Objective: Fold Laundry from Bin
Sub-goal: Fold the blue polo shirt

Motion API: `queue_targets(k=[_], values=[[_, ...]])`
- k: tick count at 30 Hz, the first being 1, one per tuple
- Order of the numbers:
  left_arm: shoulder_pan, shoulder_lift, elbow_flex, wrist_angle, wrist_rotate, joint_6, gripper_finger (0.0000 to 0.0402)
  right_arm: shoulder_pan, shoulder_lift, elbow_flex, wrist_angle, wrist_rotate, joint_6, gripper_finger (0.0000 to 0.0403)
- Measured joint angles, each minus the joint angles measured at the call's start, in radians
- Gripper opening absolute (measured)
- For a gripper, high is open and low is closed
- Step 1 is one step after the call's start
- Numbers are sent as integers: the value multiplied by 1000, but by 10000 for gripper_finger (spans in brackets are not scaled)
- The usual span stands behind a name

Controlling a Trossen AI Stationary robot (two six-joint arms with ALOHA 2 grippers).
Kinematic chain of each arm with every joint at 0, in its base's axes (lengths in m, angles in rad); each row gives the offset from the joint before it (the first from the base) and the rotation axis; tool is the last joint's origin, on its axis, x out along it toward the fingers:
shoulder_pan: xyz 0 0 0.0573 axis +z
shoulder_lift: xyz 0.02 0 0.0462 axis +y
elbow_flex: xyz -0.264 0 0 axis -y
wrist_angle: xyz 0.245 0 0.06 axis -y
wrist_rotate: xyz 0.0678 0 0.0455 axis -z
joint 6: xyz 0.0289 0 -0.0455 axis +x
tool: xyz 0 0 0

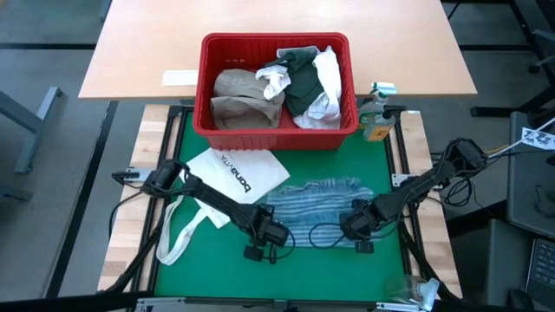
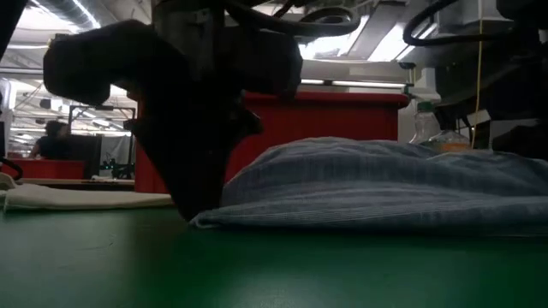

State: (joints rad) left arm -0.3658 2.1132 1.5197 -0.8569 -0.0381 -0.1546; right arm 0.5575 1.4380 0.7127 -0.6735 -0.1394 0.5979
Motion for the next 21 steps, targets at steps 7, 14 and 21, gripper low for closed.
queue_targets(k=[7, 14, 21], values=[[3, -25, 133, -217, 7, 32, 94, 1, -11, 117, -138, -17, -58, 114], [54, -94, 193, -227, -3, 60, 94, -1, -14, 271, -310, 67, -124, 114], [175, -134, 196, -172, -5, 88, 94, -2, -23, 396, -458, 286, -218, 114]])
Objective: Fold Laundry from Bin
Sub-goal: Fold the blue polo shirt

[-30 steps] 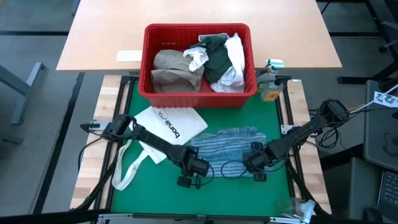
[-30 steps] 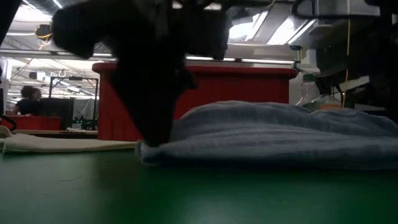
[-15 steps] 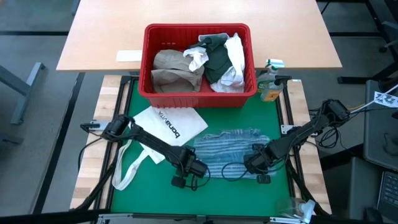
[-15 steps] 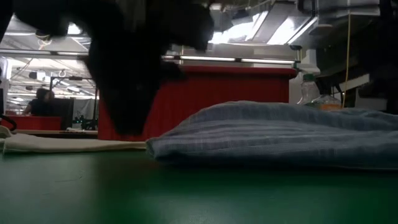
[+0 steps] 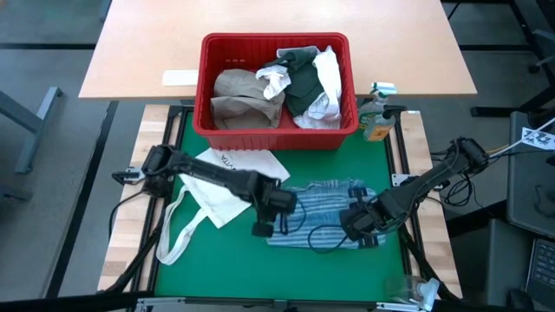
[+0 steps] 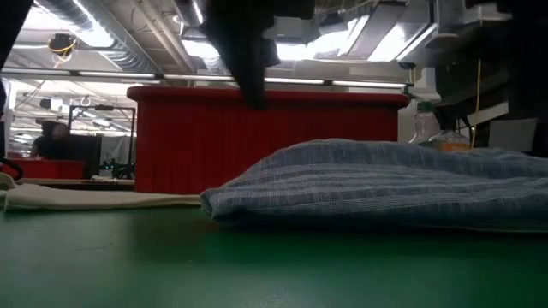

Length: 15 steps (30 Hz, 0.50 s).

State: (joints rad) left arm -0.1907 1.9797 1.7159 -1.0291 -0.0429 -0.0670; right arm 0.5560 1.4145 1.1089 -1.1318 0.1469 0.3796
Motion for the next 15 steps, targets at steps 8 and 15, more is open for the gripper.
queue_targets(k=[8, 15], values=[[106, 13, -69, 177, 9, 48, 94, -39, -9, -96, 52, 57, 40, 114], [140, 13, -246, 369, -35, 62, 94, -39, -6, -289, 359, -97, 46, 114]])
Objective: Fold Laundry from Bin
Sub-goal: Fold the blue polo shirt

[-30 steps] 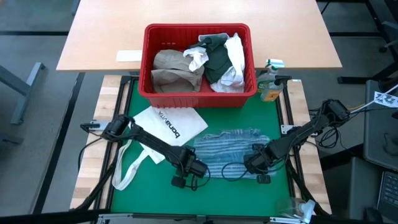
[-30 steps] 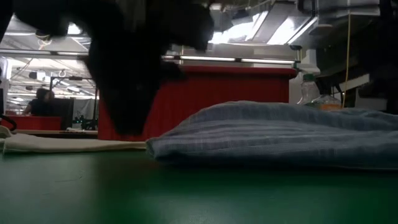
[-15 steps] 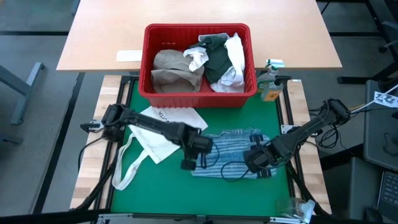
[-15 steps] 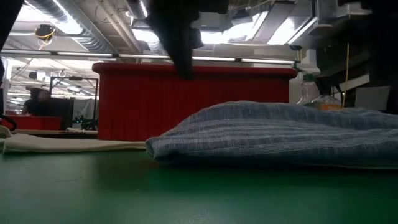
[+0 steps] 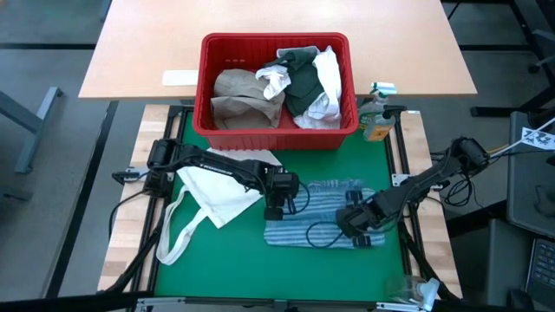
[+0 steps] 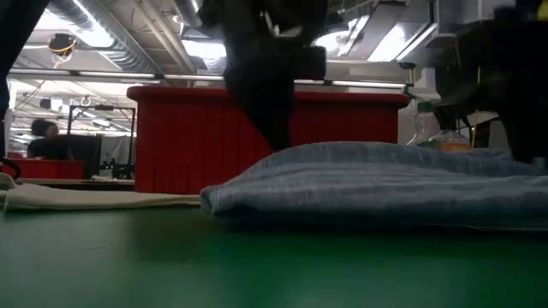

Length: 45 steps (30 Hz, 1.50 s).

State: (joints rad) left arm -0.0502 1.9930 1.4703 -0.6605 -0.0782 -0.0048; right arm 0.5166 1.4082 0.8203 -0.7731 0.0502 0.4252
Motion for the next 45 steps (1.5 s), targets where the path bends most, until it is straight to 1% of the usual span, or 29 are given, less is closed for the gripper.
queue_targets(k=[3, 6, 8, 13, 18, 21, 25, 28, 31, 35, 39, 45], values=[[18, 0, -65, 19, -60, -10, 94, 0, 1, -81, 96, -70, 1, 114], [35, 0, -113, 32, -75, -21, 94, 0, 1, -139, 155, -128, 15, 114], [42, 0, -138, 28, -85, -48, 94, 0, 1, -158, 160, -140, 42, 114], [45, 0, -146, 27, -99, -71, 94, 0, 0, -147, 140, -147, 42, 114], [36, -22, -112, 9, -91, -71, 94, 0, 1, -73, 91, -149, 13, 114], [27, -45, -73, -27, -89, -65, 94, 0, -5, -11, -2, -124, 11, 114], [8, -88, -25, -42, -71, -64, 94, 1, -25, 82, -135, -61, -10, 114], [-9, -110, 6, -39, -23, -56, 94, 1, -37, 134, -200, -1, -13, 114], [-30, -114, 24, -11, 47, -38, 94, 0, -40, 155, -231, 72, -13, 114], [-64, -104, 25, 44, 95, -68, 94, 0, -40, 144, -231, 122, -12, 114], [-102, -81, 24, 71, 96, -72, 94, 0, -40, 108, -227, 169, 4, 114], [-165, -19, 22, 89, 92, -71, 94, 0, -38, 13, -220, 172, 81, 115]])
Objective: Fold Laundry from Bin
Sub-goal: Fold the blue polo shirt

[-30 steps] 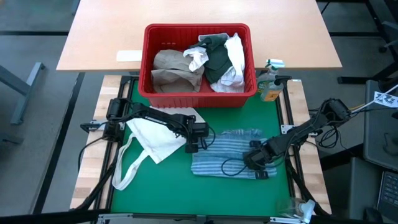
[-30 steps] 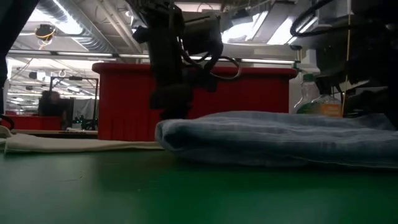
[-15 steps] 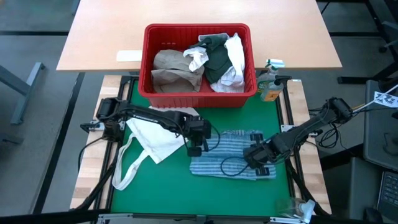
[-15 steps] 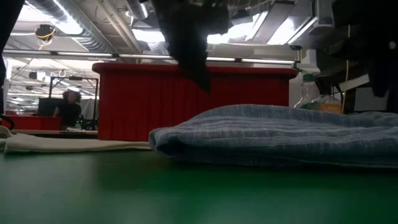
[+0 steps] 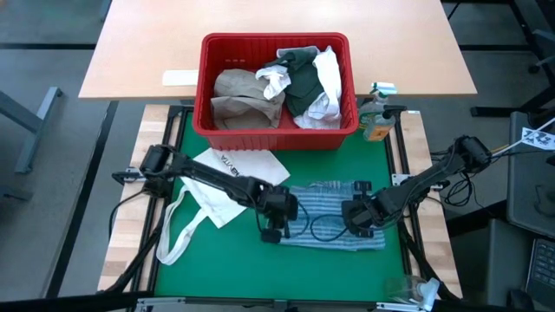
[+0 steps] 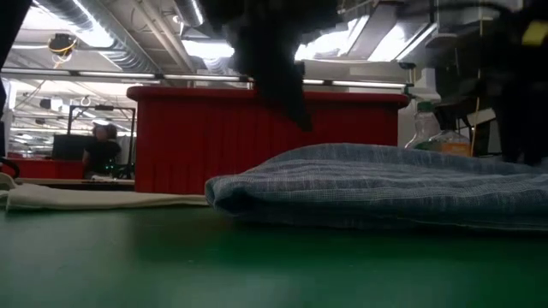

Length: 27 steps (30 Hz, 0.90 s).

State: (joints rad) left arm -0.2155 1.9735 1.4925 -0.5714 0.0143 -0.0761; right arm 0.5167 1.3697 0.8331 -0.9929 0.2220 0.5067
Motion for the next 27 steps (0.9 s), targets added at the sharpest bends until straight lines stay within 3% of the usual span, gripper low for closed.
queue_targets(k=[8, 13, 18, 27], values=[[-49, 138, -1, 7, -6, 59, 94, 0, 3, -154, 106, -21, 47, 115], [-56, 158, 3, 12, -6, 60, 94, -1, 2, -200, 139, -75, 71, 115], [-54, 134, 13, -29, -9, 60, 94, 0, -3, -132, 81, -89, 40, 115], [-16, 43, 152, -208, -53, 79, 94, 0, -4, 97, -22, 33, 4, 115]])
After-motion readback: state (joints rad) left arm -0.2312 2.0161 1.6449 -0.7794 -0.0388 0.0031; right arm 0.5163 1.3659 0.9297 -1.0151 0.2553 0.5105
